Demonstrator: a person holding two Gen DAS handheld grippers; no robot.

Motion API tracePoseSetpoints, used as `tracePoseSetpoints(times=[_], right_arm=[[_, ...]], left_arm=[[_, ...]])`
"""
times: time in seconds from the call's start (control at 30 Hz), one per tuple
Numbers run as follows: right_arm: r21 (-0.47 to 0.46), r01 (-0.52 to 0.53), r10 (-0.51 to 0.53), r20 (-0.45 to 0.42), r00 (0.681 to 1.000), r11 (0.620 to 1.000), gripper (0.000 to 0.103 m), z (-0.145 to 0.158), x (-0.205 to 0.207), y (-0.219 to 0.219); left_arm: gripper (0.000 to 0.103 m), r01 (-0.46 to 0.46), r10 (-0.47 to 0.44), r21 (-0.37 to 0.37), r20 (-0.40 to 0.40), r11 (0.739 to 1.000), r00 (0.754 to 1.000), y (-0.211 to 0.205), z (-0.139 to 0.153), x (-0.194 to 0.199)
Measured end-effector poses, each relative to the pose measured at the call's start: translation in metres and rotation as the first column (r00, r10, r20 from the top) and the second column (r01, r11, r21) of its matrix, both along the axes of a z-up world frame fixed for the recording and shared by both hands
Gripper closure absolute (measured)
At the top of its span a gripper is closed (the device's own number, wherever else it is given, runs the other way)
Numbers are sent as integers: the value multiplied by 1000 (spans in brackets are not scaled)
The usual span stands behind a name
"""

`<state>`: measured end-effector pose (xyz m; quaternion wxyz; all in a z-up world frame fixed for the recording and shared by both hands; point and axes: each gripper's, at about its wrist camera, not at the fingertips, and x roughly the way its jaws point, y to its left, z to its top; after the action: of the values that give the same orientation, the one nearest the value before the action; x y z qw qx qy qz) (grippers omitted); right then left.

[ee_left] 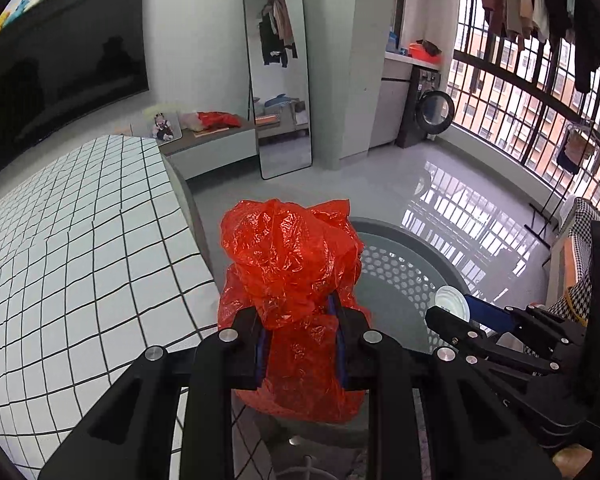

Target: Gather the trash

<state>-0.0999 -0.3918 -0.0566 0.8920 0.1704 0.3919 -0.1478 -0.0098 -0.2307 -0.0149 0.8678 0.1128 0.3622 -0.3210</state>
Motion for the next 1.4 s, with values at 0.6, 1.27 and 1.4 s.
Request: tracePoseSetpoints(times=[0.6, 1.27, 1.4], right_arm=[[12, 8, -8, 11, 1000, 1000, 42, -8, 11, -21], [15, 21, -21, -14, 1000, 1000, 42, -16, 5, -18], [16, 27, -27, -13, 1000, 999, 42, -16, 2, -18]], left_arm=[[47, -26, 28, 61, -44, 998, 999, -10, -24, 9], [27, -87, 89, 73, -17, 993, 996, -2, -20, 8], [21, -101, 102, 71, -4, 992, 995, 1, -19, 7]])
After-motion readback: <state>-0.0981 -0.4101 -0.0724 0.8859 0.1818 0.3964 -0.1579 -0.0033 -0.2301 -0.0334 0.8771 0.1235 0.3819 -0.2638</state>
